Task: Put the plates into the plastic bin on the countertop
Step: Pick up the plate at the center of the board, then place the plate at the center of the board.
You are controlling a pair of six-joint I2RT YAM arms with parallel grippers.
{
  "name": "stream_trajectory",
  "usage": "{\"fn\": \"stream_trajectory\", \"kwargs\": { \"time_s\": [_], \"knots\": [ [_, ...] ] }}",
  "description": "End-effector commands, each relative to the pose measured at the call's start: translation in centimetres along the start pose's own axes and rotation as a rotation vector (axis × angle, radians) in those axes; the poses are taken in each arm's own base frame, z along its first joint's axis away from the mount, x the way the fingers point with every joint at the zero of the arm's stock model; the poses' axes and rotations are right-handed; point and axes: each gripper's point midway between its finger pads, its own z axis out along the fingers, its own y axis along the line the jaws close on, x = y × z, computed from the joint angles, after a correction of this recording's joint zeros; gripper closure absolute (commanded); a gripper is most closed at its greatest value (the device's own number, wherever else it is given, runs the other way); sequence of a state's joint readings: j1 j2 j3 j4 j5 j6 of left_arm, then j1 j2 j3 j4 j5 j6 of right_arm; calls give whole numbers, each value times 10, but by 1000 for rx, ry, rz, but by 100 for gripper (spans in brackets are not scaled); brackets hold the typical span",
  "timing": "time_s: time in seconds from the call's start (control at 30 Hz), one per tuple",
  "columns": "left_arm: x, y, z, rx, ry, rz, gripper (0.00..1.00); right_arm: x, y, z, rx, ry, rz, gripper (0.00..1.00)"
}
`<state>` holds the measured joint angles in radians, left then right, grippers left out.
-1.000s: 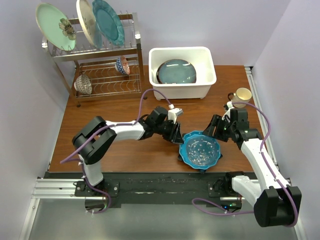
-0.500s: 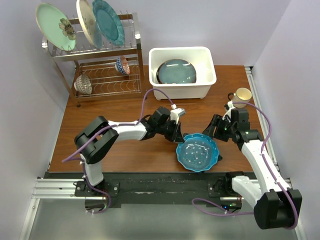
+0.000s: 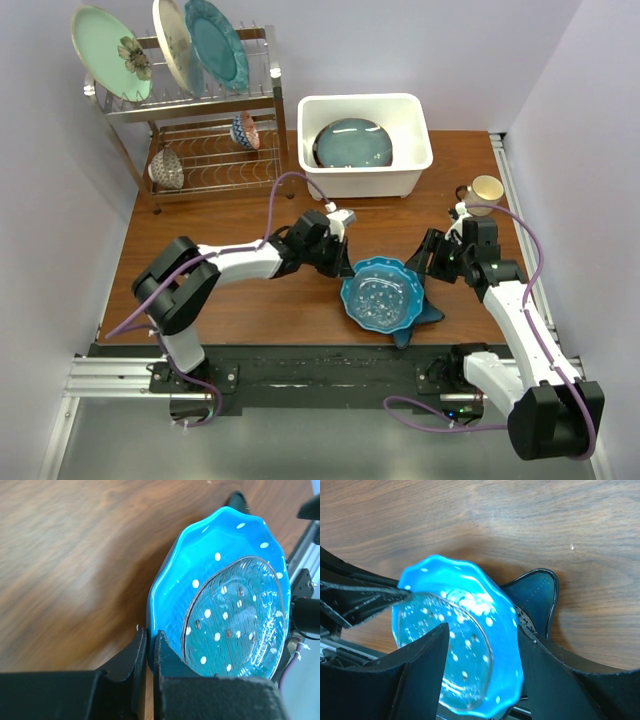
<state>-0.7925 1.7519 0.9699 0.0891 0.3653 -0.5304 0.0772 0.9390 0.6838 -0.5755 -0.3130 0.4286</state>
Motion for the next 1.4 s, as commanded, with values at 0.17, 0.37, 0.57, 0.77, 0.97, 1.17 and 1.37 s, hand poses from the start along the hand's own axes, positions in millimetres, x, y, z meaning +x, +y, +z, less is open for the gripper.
{"fn": "stream_trajectory", "kwargs": {
  "time_s": [0.17, 0.37, 0.57, 0.77, 0.97, 1.17, 1.37],
  "knots": [
    [-47, -12, -42, 87, -161, -26, 100, -3, 12, 0, -69, -11, -19, 40],
    [-54, 2, -61, 74, -206, -51, 100, -2, 15, 4, -95, -2, -14, 40],
    [-61, 13, -80, 50, -252, -66, 100, -3, 28, 8, -163, 17, -13, 41],
    [-62, 25, -93, 14, -284, -86, 100, -2, 47, 18, -197, 40, -53, 42],
    [-60, 44, -103, -37, -303, -121, 100, 10, 78, 35, -248, 91, -108, 43],
    [-60, 69, -117, -110, -324, -152, 100, 6, 88, 39, -255, 80, -122, 44],
    [-53, 96, -127, -168, -332, -202, 100, 12, 89, 53, -230, 115, -148, 46]
  ]
}}
